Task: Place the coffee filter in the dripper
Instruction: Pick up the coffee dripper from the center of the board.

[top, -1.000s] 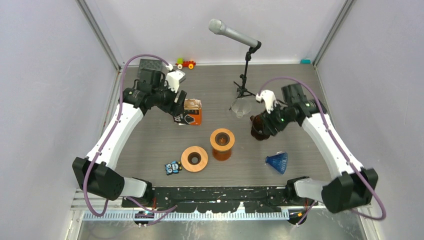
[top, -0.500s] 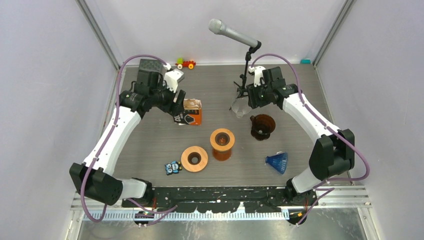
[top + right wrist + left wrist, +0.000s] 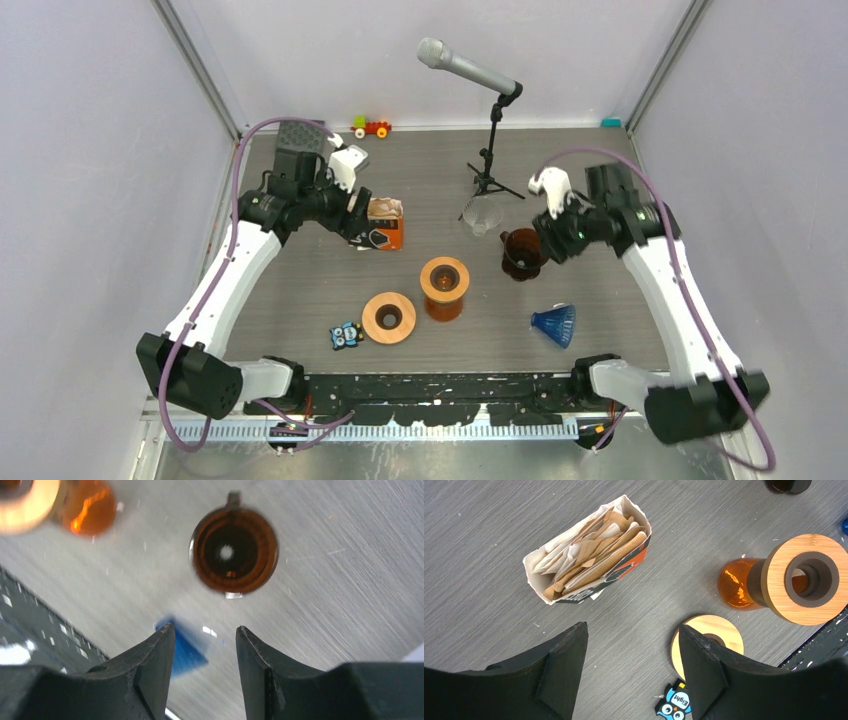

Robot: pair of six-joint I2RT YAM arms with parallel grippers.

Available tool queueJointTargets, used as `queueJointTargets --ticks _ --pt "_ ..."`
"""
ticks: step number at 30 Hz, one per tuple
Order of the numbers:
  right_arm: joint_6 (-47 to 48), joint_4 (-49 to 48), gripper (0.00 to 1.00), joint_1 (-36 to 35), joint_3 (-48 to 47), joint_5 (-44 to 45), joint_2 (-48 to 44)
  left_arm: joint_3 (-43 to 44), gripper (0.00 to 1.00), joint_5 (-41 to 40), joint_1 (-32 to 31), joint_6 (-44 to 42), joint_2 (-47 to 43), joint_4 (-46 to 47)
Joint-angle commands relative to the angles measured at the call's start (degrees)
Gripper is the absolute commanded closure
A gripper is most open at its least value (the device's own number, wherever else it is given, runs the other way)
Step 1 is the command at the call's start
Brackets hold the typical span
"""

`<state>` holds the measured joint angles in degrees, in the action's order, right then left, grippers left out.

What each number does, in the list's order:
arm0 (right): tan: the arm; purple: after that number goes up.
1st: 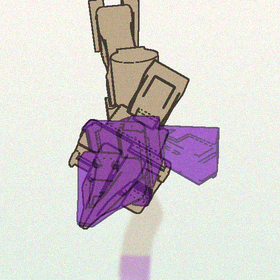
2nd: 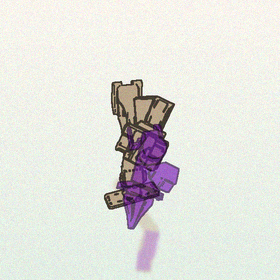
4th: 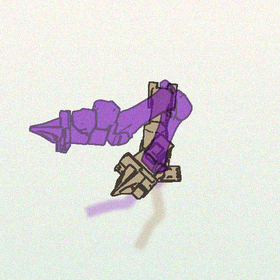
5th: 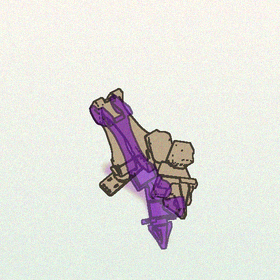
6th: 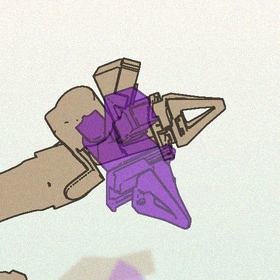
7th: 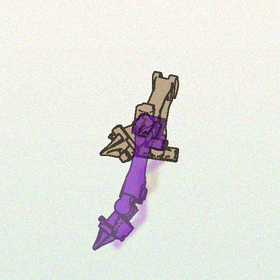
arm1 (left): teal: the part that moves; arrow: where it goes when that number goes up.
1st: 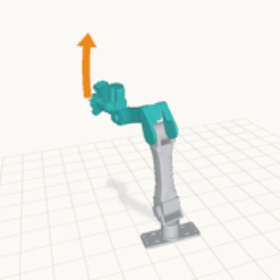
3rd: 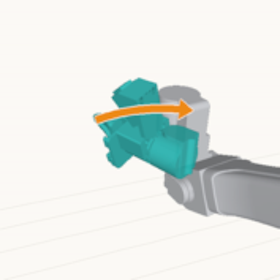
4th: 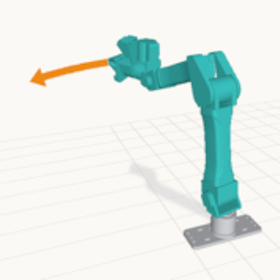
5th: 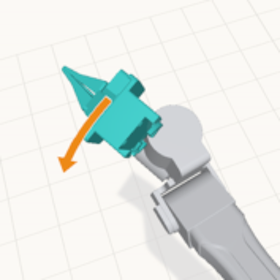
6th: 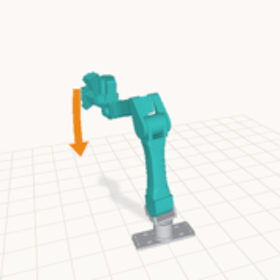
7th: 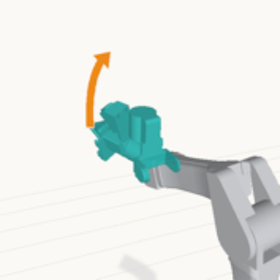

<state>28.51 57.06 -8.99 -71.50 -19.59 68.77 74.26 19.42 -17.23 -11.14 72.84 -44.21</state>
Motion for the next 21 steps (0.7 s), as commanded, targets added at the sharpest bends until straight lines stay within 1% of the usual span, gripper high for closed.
queueJointTargets --ticks 1,5,8,14,21 --pt "19.7 16.7 0.46 -0.2 4.3 1.1 -9.7 -0.3 0.32 1.9 0.0 -1.9 -1.4 3.6" --pt "25.6 21.1 0.47 1.0 8.4 3.3 -10.9 -0.5 0.32 2.0 0.0 -2.7 -1.1 3.7" --pt "29.1 21.6 0.47 3.1 12.5 3.5 -11.3 -1.2 0.32 1.6 0.0 -3.3 -0.7 4.0" --pt "32.1 17.3 0.47 7.1 17.8 1.7 -9.6 -2.0 0.32 0.4 0.0 -3.7 -0.6 4.2" --pt "34.7 11.4 0.47 8.3 22.9 3.6 -9.3 -1.6 0.32 0.0 0.0 -3.7 -0.1 4.3"
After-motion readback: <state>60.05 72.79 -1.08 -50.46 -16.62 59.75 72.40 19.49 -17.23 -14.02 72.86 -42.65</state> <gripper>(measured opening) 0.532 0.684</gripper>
